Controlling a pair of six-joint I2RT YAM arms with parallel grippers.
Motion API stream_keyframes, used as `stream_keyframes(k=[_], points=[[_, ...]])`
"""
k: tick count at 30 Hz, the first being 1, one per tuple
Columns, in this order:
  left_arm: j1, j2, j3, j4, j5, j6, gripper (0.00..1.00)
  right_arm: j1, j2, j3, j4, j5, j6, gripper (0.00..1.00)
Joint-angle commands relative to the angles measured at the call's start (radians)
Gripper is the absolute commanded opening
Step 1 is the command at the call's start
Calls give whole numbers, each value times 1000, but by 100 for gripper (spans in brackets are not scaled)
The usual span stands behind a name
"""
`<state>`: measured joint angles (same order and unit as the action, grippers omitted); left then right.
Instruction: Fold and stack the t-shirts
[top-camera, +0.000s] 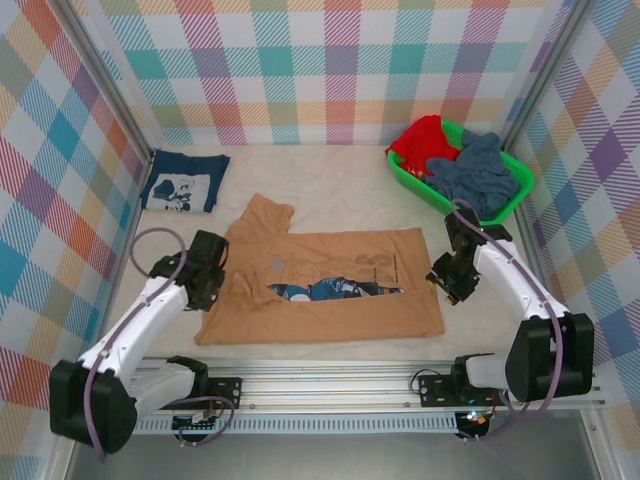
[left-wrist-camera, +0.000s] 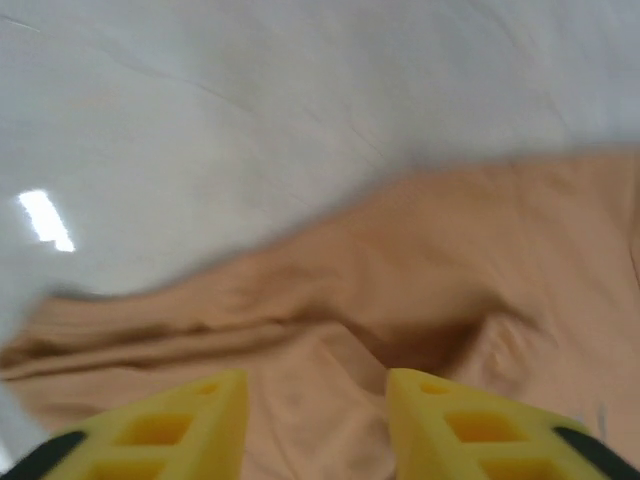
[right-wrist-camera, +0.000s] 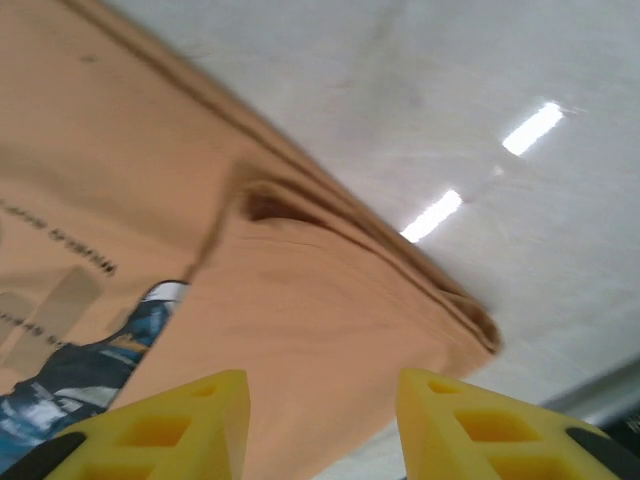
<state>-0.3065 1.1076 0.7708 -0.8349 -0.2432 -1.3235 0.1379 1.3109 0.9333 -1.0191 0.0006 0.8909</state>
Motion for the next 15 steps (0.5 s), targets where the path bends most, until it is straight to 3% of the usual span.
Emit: stream_keyframes(k=[1, 7, 15], points=[[-70, 95, -27, 195, 166, 121, 50, 21, 70, 2, 126, -106, -152, 43], [-138, 148, -78, 341, 266, 128, 47, 23, 123, -22, 184, -163, -183, 45], [-164, 259, -45, 282, 274, 148, 37, 23, 146, -35, 191, -167, -173, 44]])
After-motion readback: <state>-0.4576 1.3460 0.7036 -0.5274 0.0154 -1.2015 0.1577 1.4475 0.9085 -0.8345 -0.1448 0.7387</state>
